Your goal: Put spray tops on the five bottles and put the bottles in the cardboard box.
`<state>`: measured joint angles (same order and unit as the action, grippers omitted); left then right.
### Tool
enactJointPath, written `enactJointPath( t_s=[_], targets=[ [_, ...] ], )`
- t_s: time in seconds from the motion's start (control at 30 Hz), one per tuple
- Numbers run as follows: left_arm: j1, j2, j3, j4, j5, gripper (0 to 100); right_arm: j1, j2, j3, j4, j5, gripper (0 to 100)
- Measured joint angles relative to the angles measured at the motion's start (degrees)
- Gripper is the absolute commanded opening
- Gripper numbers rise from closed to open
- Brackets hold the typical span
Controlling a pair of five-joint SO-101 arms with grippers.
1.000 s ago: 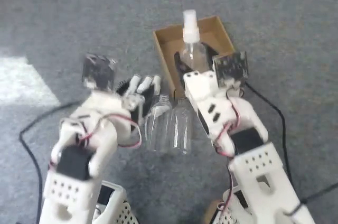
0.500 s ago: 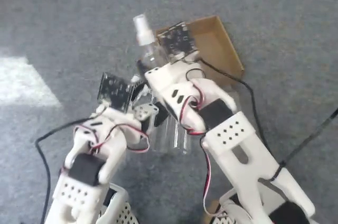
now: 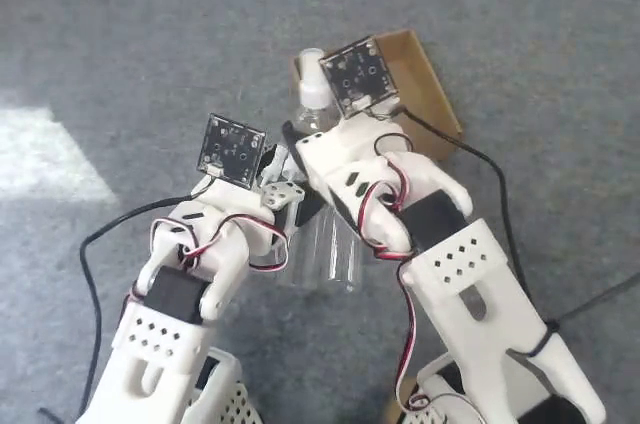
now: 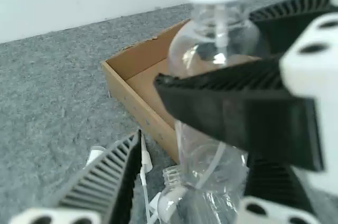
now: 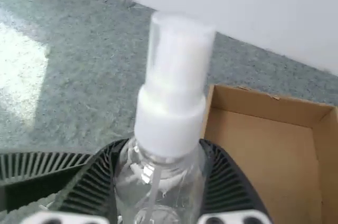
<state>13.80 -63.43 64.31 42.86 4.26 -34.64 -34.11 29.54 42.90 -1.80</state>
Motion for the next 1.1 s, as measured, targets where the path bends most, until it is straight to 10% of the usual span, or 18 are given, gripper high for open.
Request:
enactJointPath(
  t_s=[0.5,1.1],
  targets=[
    [-1.8,6.6,-0.4,-3.5,0.3,26,18.5,-0.8,-0.2,-0.2,1.9,0.6],
    [-1.8,76.1,-47.8,-3.2,9.3,26,22.2,-1.4,4.8,-0.2,2.3,0.6]
  ],
)
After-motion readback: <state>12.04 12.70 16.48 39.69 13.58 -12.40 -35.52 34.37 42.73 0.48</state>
